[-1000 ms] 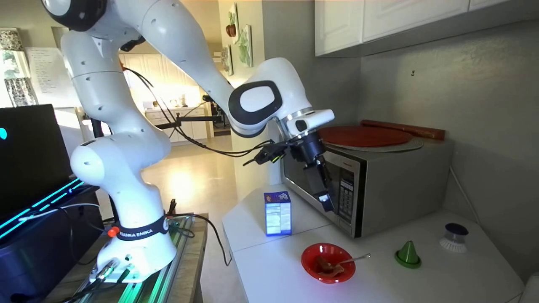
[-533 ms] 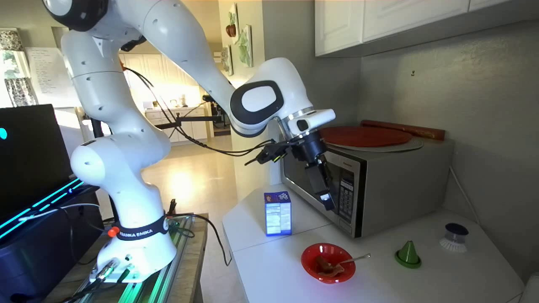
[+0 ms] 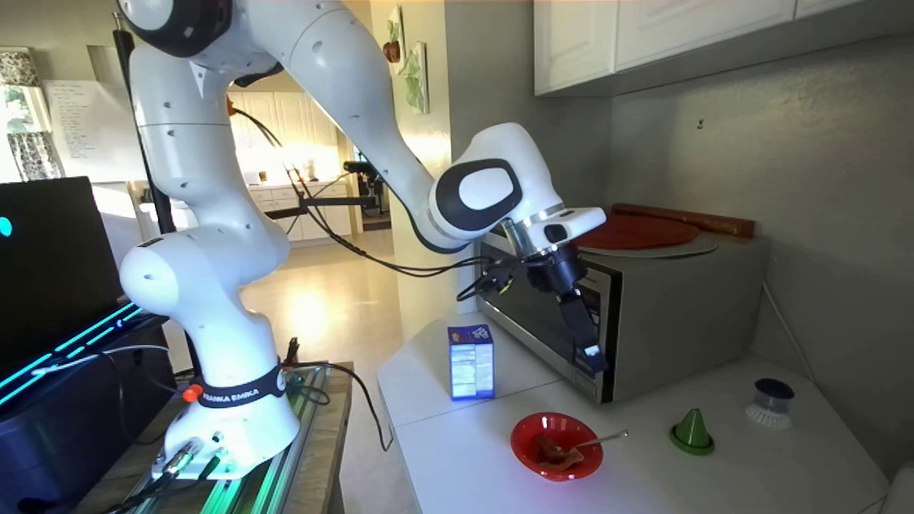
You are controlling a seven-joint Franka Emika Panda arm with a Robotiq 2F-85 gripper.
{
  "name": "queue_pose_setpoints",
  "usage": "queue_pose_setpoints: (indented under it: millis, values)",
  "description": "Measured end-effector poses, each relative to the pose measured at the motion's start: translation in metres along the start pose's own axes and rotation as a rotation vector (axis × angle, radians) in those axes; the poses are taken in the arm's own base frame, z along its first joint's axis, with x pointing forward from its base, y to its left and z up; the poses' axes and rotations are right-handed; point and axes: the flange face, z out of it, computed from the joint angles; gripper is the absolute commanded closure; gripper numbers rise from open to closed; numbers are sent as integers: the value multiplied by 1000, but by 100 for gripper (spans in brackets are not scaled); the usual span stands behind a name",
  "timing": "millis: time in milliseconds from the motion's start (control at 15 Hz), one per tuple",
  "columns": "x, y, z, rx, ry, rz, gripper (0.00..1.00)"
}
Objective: Use the silver spoon to stir the contents in the red bowl.
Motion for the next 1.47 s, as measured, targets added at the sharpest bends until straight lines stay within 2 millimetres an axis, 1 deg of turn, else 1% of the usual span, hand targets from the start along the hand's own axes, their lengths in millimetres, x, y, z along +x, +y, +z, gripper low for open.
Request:
queue_pose_setpoints:
  millis: [467, 733, 867, 1133, 1267, 1467]
  values:
    - [14, -25, 64, 68, -40, 9, 0]
    - [21, -49, 89, 129, -51, 48, 0]
    - [23, -55, 94, 141, -55, 51, 0]
    - [24, -53, 96, 139, -54, 54, 0]
    - [20, -52, 100, 136, -65, 62, 0]
    - [10, -59, 113, 141, -94, 66, 0]
